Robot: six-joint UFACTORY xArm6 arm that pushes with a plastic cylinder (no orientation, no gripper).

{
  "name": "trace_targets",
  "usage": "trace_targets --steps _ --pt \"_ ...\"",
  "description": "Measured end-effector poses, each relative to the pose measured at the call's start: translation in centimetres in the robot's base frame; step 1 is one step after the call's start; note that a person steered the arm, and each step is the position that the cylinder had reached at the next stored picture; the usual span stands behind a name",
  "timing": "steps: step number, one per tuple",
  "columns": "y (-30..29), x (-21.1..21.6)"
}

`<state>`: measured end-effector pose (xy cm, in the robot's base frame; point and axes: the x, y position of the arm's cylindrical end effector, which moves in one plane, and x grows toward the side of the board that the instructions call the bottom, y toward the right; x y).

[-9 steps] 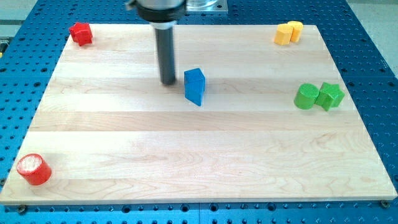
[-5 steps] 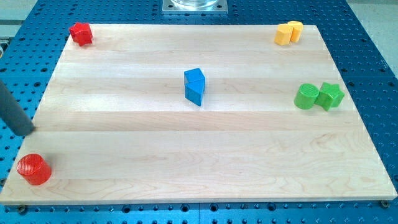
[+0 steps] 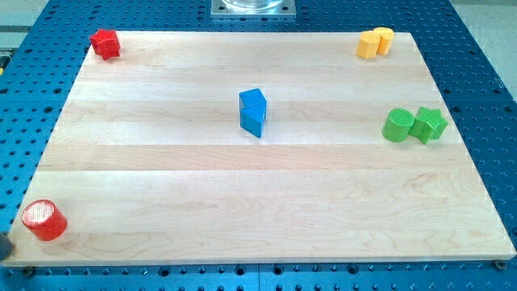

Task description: Push the red circle to the bottom center

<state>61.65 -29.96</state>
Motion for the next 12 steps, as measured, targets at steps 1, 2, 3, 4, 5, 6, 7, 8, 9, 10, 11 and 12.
trace_targets --steps 1,2,3,4,5,6,7,8,9,10,11,12 --pt "0.5 0.2" --pt "3.5 0.0" --pt "8.0 0.0" --pt "9.1 0.0" --pt "3.8 0.1" --pt "6.1 -2.4" --pt "6.2 -4.7" --pt "3.0 -7.7" --pt "5.2 -9.2" --pt "12.3 -10.1" --pt "15.9 -11.9" --pt "22.5 -9.9"
